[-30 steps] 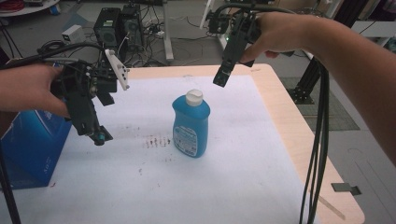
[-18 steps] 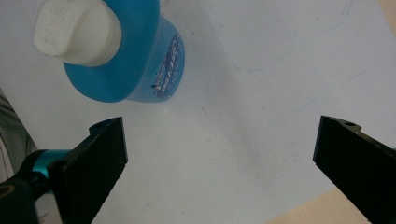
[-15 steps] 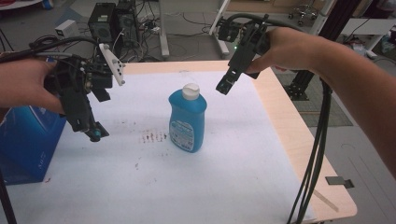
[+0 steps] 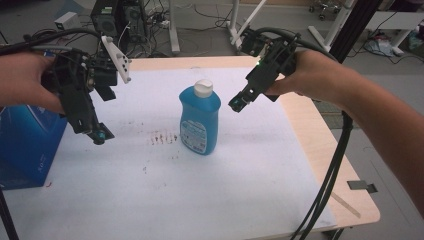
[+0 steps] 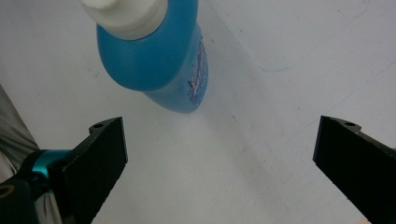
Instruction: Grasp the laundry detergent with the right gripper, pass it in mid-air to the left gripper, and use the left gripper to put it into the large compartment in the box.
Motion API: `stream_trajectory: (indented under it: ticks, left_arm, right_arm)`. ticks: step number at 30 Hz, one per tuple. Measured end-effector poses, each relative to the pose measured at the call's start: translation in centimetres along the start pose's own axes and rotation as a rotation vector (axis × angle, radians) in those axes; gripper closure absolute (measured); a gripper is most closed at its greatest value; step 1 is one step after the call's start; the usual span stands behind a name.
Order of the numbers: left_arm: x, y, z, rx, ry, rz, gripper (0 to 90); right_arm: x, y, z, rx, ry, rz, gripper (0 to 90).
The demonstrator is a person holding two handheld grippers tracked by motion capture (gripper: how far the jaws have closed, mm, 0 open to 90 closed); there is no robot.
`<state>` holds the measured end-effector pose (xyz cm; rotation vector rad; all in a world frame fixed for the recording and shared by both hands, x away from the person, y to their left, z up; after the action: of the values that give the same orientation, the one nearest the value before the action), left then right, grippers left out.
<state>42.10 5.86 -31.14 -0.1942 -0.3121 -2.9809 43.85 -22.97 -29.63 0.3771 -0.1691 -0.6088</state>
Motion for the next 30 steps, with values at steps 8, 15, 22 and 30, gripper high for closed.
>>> stream_trajectory:
  ticks: [8,15,22,30]
  left_arm:
    - [0.0,0.0,0.0,0.003,0.002,-0.001,1.6]
    - [0.1,0.0,-0.1,0.002,0.002,-0.001,1.6]
    - [0.1,-0.3,-0.1,0.009,0.003,0.005,1.6]
    - [0.1,-0.4,-0.3,0.009,0.002,0.004,1.7]
  right_arm:
    - [-1.3,-1.5,-0.7,0.1,0.002,-0.053,2.3]
    - [-2.2,-2.4,-1.4,0.147,0.001,-0.091,2.3]
    - [-3.0,-3.5,-2.3,0.216,-0.006,-0.114,2.3]
    - [-3.7,-4.7,-3.2,0.319,-0.018,-0.15,2.3]
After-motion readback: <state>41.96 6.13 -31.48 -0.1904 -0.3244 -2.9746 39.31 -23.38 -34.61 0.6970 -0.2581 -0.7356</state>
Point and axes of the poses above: each handheld gripper's, and its own axes: z roughly backward along the jaws, y roughly out of its top, x roughly to its right, the point moved 3 cm from there along -z, roughly forward along the jaws, and after that the axes turned 7 degrees about -y, right-handed, at the moved point
